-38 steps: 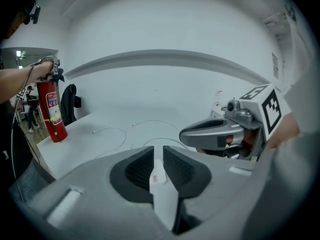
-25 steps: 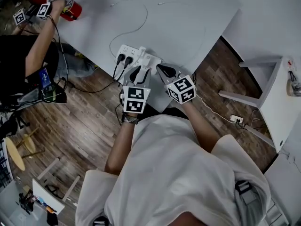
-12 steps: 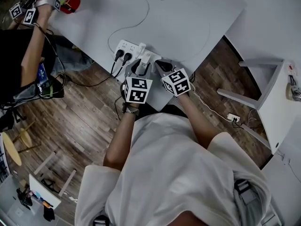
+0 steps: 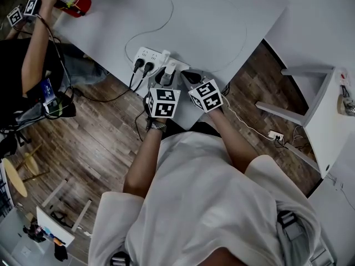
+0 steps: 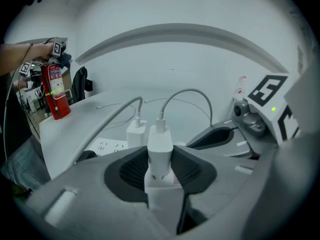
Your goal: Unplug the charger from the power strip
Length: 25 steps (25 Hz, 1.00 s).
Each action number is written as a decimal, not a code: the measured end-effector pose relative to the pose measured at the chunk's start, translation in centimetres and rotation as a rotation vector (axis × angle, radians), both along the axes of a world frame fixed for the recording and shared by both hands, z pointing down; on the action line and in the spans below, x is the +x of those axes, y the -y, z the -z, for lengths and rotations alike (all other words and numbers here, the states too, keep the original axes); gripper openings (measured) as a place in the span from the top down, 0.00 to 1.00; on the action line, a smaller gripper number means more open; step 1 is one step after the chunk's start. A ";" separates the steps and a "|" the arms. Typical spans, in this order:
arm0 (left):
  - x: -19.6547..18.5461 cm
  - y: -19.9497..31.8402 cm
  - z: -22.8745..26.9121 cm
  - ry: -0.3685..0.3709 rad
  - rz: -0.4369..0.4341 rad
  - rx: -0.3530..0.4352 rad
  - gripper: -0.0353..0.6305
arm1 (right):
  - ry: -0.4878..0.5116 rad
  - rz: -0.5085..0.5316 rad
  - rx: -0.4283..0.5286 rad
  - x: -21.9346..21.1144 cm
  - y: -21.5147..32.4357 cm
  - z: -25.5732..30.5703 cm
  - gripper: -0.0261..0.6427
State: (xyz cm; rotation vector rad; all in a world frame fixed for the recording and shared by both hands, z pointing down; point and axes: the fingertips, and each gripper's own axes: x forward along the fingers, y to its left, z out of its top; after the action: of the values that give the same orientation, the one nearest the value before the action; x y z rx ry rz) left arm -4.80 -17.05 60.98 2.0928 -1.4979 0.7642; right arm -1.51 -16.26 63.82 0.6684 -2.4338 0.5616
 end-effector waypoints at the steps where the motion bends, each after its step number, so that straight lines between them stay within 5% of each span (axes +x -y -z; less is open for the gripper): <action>1: 0.0 0.0 0.1 -0.003 -0.001 0.001 0.73 | 0.002 0.002 -0.009 0.0 0.0 0.0 0.96; 9: 0.3 -0.2 0.2 0.112 -0.050 0.011 0.73 | -0.005 -0.008 0.025 0.0 0.0 0.2 0.96; 18: -0.8 -0.4 0.5 -0.125 0.067 -0.009 0.73 | -0.007 -0.006 0.020 -0.1 -0.1 0.1 0.96; 25: -0.4 -0.7 0.6 -0.018 0.000 0.013 0.74 | -0.009 -0.009 0.031 -0.1 -0.2 0.2 0.96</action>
State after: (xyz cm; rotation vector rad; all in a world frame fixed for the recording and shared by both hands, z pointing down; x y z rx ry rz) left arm -5.21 -16.35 60.40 2.1036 -1.4966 0.7359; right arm -1.60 -16.03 63.58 0.6940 -2.4371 0.5244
